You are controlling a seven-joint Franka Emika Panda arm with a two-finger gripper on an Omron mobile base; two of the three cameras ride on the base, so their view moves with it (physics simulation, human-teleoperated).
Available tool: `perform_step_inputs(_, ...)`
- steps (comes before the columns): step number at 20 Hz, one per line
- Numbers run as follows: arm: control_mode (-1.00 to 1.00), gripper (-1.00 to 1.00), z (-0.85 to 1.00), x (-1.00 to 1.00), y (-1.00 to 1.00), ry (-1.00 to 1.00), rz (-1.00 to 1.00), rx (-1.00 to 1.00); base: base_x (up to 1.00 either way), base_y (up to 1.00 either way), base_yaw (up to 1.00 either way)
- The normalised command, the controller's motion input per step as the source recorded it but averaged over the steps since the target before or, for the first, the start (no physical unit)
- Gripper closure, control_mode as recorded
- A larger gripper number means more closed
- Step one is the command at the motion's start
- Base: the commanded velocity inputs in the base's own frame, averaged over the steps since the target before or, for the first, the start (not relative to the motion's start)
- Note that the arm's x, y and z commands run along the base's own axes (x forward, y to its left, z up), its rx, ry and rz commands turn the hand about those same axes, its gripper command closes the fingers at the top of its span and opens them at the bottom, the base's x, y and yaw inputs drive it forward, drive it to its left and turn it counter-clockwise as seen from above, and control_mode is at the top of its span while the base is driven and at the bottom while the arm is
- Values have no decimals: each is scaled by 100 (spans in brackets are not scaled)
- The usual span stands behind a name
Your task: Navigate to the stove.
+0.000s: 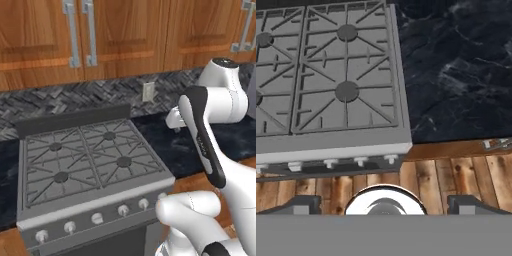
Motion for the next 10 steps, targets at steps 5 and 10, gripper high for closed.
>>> perform_step_inputs(5,100,-100,0,0,0,0,0,0,4,86,-12)
perform_step_inputs(10,100,-100,0,0,0,0,0,0,22,25,8)
